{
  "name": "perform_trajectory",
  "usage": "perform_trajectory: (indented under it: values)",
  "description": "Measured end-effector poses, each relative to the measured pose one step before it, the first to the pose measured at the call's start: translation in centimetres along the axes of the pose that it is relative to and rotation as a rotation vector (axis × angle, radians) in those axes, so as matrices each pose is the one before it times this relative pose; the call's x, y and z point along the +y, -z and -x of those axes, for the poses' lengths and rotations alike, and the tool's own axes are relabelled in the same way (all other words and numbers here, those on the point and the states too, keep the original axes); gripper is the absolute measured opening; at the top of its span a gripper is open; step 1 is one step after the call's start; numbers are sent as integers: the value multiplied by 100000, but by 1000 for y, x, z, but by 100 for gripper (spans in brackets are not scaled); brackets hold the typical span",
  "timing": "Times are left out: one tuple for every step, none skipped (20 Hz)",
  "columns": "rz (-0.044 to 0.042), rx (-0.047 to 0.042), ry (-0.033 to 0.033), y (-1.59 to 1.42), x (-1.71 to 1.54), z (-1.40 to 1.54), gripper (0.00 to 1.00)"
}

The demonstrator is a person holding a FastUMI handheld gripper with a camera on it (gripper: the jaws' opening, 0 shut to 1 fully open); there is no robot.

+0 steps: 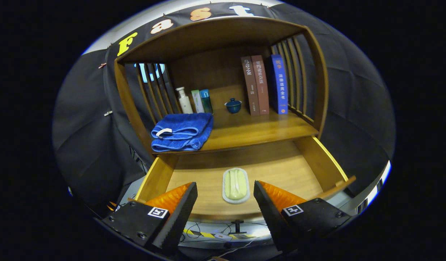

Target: Pull open the drawer, take out the items inside it, and place them on the countertop above the cabinet.

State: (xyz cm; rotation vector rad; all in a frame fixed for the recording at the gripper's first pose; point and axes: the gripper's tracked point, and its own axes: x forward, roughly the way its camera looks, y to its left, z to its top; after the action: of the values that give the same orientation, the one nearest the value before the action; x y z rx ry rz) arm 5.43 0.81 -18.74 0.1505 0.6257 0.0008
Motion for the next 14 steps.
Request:
perform_trajectory:
  values:
    - [755, 3261, -447, -133, 71, -1445, 99]
    - [252, 3866, -302, 59, 80, -1439, 99]
    - [-355, 4813, -385, 299, 7, -1512, 99]
    - [-643, 4812, -263, 261, -44, -1397, 99]
    - [-318, 4884, 635, 410, -239, -1569, 99]
    - [-373, 4130, 1222, 217, -351, -1239, 99]
    - [-7, 3870, 1641, 262, -421, -1162, 99]
    - [716, 4635, 2043, 495, -482, -1365, 99]
    - [788, 3536, 1614, 405, -319, -885, 99]
    - [526, 4311, 1938, 663, -384, -890, 98]
    - [-58, 2945, 627, 397, -231, -758, 97]
    - [-347, 3252, 826, 564, -139, -578, 97]
    - [-910, 2769, 265, 436, -120, -563, 94]
    - [-837, 2210, 446, 222, -269, -645, 91]
